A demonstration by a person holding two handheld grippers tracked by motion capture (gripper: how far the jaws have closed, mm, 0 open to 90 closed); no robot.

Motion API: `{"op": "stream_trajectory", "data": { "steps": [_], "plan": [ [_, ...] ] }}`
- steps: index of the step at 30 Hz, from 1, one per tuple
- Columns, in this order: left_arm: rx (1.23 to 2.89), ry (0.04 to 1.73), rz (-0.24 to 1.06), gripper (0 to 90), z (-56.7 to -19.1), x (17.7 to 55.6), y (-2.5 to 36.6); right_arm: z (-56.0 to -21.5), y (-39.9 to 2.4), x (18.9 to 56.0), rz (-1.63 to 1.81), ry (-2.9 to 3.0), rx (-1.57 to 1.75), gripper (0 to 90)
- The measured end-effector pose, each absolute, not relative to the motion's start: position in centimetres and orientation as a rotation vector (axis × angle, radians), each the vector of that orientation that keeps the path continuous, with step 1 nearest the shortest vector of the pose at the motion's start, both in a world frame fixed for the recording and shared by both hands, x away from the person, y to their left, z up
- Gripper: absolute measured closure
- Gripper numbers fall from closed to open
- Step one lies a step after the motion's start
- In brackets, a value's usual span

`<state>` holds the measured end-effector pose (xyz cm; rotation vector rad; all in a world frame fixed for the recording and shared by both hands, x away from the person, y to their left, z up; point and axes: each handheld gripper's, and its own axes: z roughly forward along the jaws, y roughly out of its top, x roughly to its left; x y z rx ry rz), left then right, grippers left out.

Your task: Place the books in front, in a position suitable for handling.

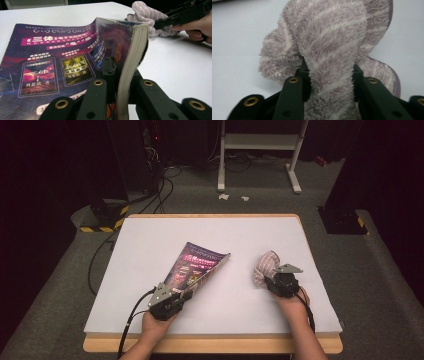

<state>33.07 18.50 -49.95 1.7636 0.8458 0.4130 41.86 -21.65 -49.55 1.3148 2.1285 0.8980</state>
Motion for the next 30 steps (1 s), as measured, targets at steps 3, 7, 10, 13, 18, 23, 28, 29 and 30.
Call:
{"op": "stream_trajectory", "data": {
  "steps": [3,7,10,13,18,23,28,29,30],
  "plan": [
    [1.765,0.842,0.407,82.6,-49.9,33.0,18.5,-49.3,-21.8,41.9,0.912,2.133,1.321,70.0],
    [1.767,0.841,0.403,82.6,-49.9,33.0,18.5,-47.8,-20.9,41.4,0.999,2.082,1.259,69.8],
    [1.764,0.840,0.398,82.7,-49.9,33.0,18.6,-46.6,-19.6,41.5,1.057,2.053,1.221,69.6],
    [1.762,0.838,0.391,82.8,-49.9,33.0,18.6,-45.8,-18.2,42.2,1.095,2.035,1.197,69.5],
    [1.763,0.832,0.384,82.8,-49.9,32.9,18.6,-45.3,-16.0,44.2,1.115,2.025,1.197,69.4],
    [1.761,0.833,0.379,82.8,-49.9,32.9,18.6,-45.9,-14.1,46.2,1.086,2.021,1.204,69.4],
    [1.766,0.828,0.383,82.8,-49.9,32.9,18.7,-46.6,-12.6,47.6,1.072,2.060,1.221,69.3],
    [1.765,0.828,0.382,82.8,-49.9,32.9,18.7,-47.0,-12.0,47.8,1.076,2.085,1.217,69.3],
    [1.765,0.828,0.382,82.8,-49.9,32.9,18.7,-47.0,-12.0,47.8,1.076,2.085,1.217,69.3]
  ]
}}
